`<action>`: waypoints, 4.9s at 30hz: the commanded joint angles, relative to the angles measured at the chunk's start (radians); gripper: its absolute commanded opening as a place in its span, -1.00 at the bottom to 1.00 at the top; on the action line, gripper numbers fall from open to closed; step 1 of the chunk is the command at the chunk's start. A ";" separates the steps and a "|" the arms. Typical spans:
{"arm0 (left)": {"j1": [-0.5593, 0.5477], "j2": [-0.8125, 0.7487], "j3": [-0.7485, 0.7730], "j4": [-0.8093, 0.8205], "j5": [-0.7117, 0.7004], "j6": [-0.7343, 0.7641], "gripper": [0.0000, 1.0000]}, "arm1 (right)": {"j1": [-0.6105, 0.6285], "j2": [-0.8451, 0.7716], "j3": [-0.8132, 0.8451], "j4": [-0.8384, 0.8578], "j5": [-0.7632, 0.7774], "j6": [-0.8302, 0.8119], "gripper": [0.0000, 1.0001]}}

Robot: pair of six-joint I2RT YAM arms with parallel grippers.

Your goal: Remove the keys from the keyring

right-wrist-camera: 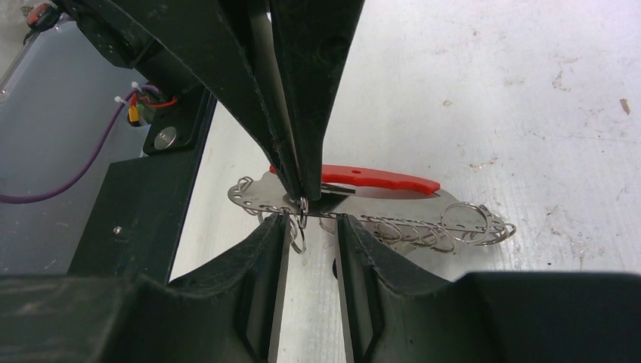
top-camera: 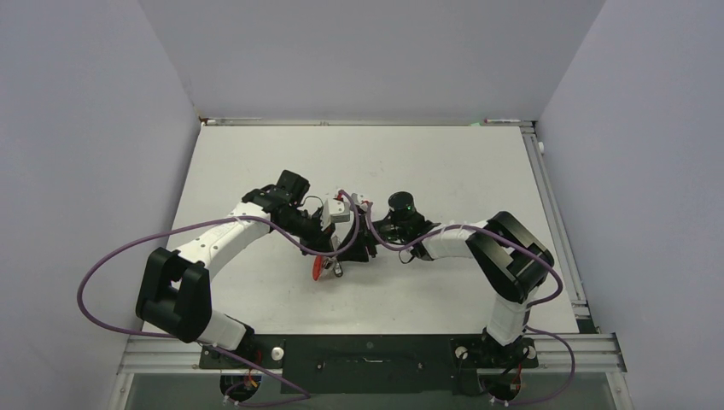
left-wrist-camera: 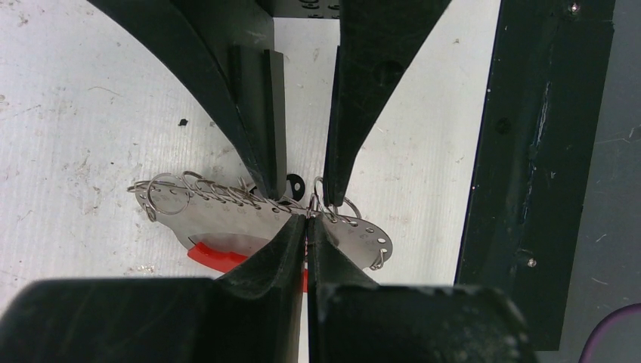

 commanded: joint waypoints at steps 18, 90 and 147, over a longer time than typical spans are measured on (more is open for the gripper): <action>-0.012 -0.001 0.042 -0.004 0.055 0.017 -1.00 | -0.002 0.018 0.032 0.081 -0.030 0.039 -0.33; 0.212 0.210 -0.087 0.263 0.427 -0.412 -0.83 | -0.014 0.021 -0.178 0.666 0.150 0.203 -0.89; 0.223 0.069 -0.588 1.636 0.516 -1.108 -0.52 | -0.041 0.038 -0.172 0.710 0.087 0.255 -0.89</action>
